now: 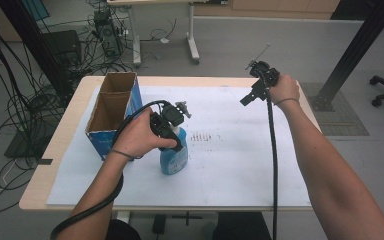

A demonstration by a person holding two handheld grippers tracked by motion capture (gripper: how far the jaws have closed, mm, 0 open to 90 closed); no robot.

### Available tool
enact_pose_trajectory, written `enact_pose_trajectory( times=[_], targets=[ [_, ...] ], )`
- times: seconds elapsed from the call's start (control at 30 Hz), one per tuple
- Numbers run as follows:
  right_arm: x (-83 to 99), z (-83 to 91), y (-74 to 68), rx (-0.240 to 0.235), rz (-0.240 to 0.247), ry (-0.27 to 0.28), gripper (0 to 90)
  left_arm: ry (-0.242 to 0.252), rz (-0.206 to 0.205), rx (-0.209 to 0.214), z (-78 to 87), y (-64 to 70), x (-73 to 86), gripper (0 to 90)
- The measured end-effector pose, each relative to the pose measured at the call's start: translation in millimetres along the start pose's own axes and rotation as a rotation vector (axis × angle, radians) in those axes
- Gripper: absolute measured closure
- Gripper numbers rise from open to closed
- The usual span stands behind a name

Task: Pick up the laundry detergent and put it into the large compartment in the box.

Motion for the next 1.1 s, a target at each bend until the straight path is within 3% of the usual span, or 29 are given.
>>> enact_pose_trajectory(
  times=[1.1],
  targets=[
    [-0.5, -3.7, 0.8, -0.003, 0.000, -0.007, 3.5, 0.010, 0.025, -0.001, 0.6, 0.3, 2.0, 37.5]
  ],
)
Point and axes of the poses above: each handheld gripper's, and its own axes: z roughly backward along the jaws, x roughly out of its underside, y roughly to its right, the point moved 5 cm from there along -z, roughly forward along the jaws, and after that the axes turned 7 degrees about -z, right-handed, at the moved point
